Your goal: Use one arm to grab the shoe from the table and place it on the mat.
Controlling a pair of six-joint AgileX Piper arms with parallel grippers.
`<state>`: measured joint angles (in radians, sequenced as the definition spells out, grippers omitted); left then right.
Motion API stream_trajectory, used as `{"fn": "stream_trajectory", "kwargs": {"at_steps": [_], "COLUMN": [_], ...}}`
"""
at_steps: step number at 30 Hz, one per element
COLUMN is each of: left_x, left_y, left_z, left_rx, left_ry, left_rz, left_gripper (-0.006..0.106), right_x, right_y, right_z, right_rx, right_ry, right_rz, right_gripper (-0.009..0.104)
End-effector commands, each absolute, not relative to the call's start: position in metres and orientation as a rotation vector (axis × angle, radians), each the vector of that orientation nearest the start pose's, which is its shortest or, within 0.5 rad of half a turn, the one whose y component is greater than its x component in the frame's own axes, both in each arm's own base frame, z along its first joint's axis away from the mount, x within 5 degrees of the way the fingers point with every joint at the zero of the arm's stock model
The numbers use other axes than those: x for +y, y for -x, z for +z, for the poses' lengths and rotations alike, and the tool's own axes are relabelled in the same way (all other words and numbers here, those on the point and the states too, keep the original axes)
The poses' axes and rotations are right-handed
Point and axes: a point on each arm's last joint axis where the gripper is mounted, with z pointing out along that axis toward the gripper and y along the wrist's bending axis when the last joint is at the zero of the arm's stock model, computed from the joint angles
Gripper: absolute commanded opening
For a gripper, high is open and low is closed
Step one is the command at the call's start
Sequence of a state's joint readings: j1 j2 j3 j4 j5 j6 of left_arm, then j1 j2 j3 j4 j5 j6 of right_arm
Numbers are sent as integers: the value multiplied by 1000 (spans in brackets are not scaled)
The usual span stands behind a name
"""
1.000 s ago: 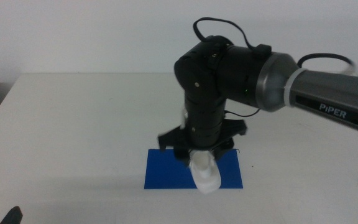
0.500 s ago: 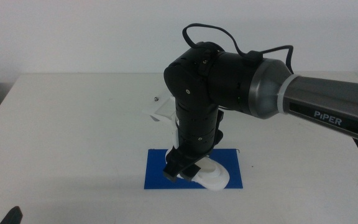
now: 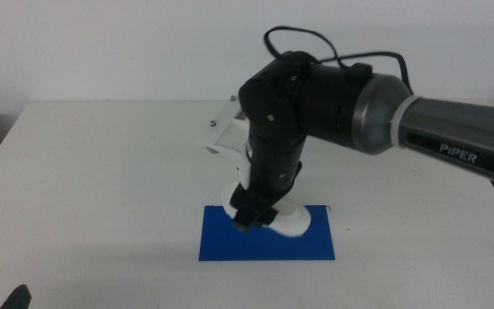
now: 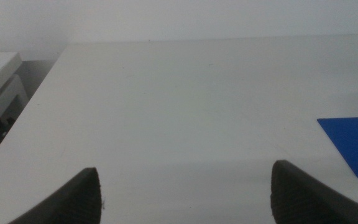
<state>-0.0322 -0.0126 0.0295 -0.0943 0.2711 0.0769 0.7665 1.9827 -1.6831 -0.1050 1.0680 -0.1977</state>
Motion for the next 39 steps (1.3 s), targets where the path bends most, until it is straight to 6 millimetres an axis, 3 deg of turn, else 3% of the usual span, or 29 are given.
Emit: {"fn": "stream_trajectory", "kwargs": {"at_steps": [1, 5, 8, 21, 32, 34, 35, 39], "left_x": [-4, -4, -4, -4, -4, -4, -4, -4], "left_y": [-55, -55, -55, -55, -55, -55, -55, -55], "left_z": [185, 185, 185, 185, 185, 185, 185, 185], "left_rx": [1685, 1685, 1685, 1685, 1685, 1685, 1685, 1685], "left_ry": [-21, -21, -21, -21, -21, -21, -21, -21], "left_rz": [-65, -65, -65, -65, -65, -65, -65, -65], "left_gripper": [94, 94, 94, 94, 94, 94, 94, 94], "right_x": [280, 282, 284, 276, 276, 276, 276, 276], "right_y": [-320, -323, -323, -346, -352, -352, -352, -352], "right_z": [282, 275, 272, 232, 217, 217, 217, 218], "right_rx": [2240, 2037, 1939, 2042, 2056, 2056, 2058, 2052], "right_ry": [1495, 1778, 1891, 1906, 1927, 1927, 1929, 1920], "right_rz": [-47, 15, 35, 25, -4, -4, -3, -2], "right_gripper": [-4, -4, -4, -4, -4, 0, 56, 81]}}
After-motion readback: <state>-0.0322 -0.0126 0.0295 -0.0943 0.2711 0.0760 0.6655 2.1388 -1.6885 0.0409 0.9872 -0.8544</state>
